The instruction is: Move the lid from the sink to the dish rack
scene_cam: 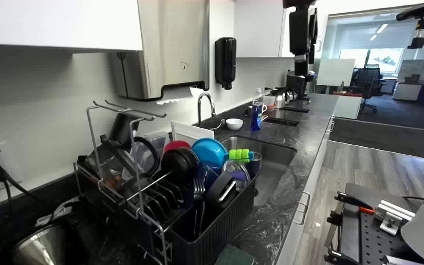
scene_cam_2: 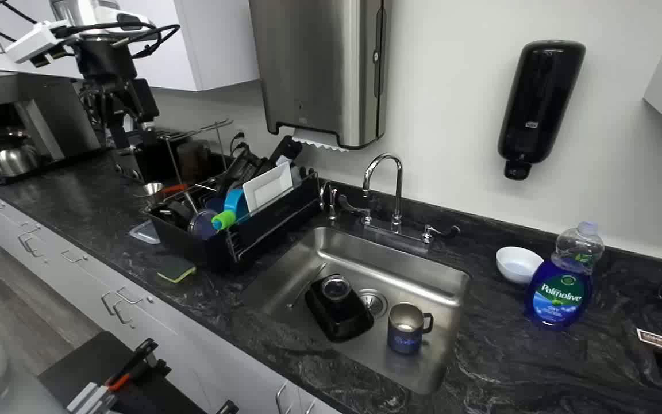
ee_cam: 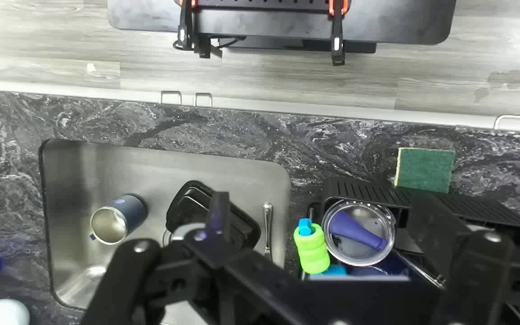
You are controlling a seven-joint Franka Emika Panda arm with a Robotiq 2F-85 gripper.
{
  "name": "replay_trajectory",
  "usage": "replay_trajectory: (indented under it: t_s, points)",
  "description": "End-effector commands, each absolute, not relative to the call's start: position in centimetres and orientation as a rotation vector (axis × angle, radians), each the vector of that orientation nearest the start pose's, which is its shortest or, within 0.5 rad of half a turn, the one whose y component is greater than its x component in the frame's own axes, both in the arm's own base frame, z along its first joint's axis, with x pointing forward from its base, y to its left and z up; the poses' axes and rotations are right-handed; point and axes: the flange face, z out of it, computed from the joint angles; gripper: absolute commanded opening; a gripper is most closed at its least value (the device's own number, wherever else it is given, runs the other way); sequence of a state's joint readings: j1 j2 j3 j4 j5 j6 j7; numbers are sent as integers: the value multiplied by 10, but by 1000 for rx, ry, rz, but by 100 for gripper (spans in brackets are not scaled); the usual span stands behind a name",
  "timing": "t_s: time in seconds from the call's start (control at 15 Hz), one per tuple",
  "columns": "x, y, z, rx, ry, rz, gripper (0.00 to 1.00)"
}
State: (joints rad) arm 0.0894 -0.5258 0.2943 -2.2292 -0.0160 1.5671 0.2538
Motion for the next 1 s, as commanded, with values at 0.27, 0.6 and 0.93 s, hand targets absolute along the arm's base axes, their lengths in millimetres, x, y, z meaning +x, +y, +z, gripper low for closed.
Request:
replay_trajectory:
  t_s: [0.27,0.6,0.93]
  points:
    - [348,158,552,-3335,-136,170,100]
    - [352,154,548,-3328,-162,155,100]
    - [373,110,507,-3281,-215,131,100]
